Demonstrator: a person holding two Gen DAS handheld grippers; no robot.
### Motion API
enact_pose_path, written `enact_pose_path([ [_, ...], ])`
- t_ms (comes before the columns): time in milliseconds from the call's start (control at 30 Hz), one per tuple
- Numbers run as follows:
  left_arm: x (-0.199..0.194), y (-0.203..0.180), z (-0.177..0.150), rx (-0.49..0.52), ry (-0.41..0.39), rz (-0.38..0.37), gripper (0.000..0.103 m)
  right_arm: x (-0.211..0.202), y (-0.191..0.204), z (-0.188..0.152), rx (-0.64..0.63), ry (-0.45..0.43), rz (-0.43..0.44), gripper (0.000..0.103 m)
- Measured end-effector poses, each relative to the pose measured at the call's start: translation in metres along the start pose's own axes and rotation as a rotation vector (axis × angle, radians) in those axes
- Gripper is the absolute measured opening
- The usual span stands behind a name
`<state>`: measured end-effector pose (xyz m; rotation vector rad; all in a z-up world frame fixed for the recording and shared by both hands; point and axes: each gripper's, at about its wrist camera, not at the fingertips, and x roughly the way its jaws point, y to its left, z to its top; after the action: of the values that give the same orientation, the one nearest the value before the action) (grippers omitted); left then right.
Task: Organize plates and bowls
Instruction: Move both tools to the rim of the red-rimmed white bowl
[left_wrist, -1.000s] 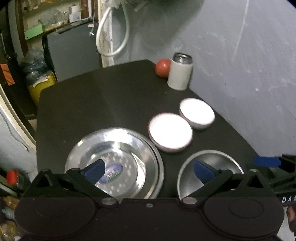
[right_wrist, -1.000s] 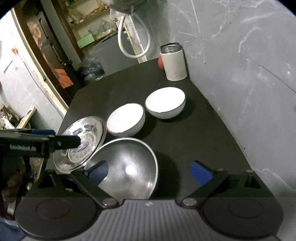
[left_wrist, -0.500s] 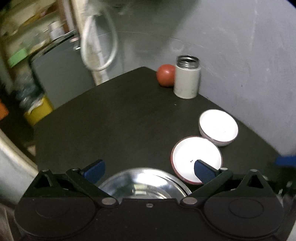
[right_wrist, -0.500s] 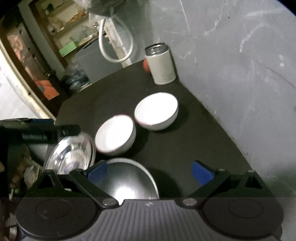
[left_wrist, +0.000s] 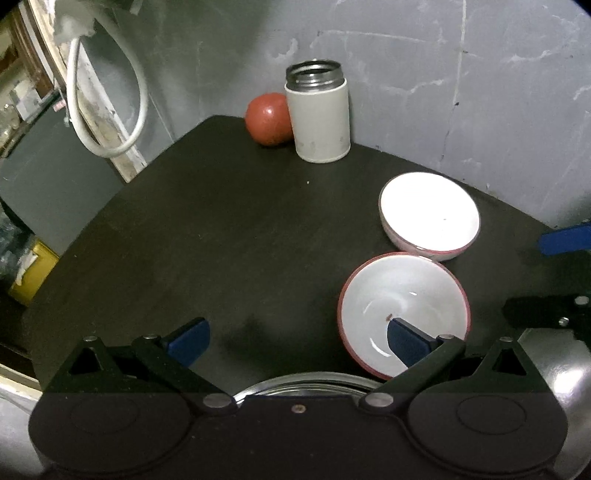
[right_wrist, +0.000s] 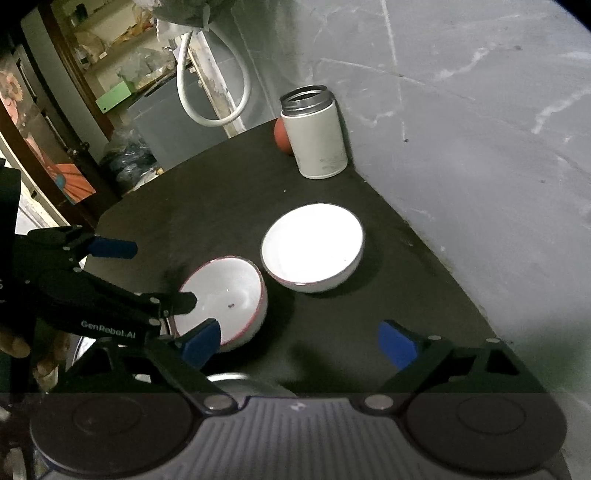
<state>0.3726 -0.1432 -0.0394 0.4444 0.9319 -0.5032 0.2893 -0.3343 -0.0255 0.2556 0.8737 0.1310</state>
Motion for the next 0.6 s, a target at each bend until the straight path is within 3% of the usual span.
enact_pose_path([
  [367,0.012,0.009,-0.006,-0.086,0.044,-0.12,0.082,0.036,0.012,0.009,0.01,0.063,0.002,0.062],
  [600,0.016,0.008,-0.009,-0.095,0.058,-0.145,0.066,0.045,0.015,0.007,0.028,0.085,0.02,0.05],
])
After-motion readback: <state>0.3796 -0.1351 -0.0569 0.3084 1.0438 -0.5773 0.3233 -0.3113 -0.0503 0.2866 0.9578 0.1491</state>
